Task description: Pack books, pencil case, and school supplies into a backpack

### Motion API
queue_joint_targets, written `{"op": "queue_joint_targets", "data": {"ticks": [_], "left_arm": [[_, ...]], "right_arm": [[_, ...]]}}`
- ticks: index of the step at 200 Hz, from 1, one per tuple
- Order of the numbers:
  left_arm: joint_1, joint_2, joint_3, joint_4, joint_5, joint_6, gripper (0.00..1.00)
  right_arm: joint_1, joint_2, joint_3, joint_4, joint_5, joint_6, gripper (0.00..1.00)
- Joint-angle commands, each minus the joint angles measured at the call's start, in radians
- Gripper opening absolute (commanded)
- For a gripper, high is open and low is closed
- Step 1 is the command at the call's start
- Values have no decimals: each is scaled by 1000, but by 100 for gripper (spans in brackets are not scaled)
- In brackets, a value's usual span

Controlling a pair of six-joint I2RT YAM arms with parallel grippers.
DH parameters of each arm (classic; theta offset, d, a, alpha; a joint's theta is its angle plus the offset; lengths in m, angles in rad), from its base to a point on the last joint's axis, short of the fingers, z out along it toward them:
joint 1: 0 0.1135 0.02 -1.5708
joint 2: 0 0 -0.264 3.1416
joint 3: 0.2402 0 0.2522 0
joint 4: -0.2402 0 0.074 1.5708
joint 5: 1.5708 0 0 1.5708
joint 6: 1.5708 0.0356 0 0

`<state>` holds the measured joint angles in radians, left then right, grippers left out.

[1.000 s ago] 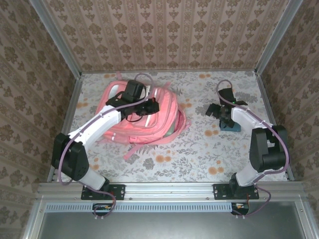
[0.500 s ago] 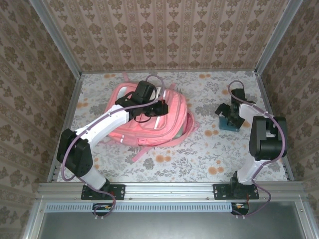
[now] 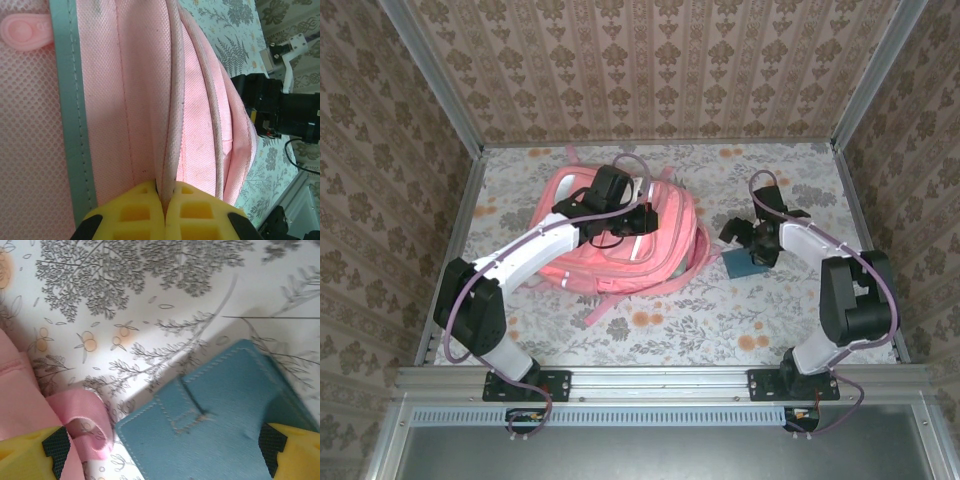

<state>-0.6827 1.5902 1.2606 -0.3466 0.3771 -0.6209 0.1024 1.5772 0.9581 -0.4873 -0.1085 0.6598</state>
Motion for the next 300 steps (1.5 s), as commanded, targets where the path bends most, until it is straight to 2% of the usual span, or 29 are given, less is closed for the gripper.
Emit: {"op": "queue_joint_targets", "data": {"ticks": [1,46,78,113,148,212,261,300], "left_arm": [[9,-57,-12,86,52,-3,0],[25,-57,-46,130,75,-17,0],[36,-48,-38,135,95,-13,0],[46,-48,-39,135,106,-11,0],[53,-64,-52,132,106,-11,0],[56,-84,-70,133,102,-16,0],[57,-85,-77,135,103,-17,0],[57,-88,-82,138,104,-20,0]], "right_arm": [[-5,-63,-5,-111,71,29,100],[16,-129,-139,-56,16,205,99],[39,-78,-138,-33,41,240,99],[47,-2,-76,0,61,224,99],[64,85,42,-45,124,162,100],[86,225,180,-125,166,76,100],[138,273,188,-174,227,15,100],[161,253,156,-174,262,-23,99]]}}
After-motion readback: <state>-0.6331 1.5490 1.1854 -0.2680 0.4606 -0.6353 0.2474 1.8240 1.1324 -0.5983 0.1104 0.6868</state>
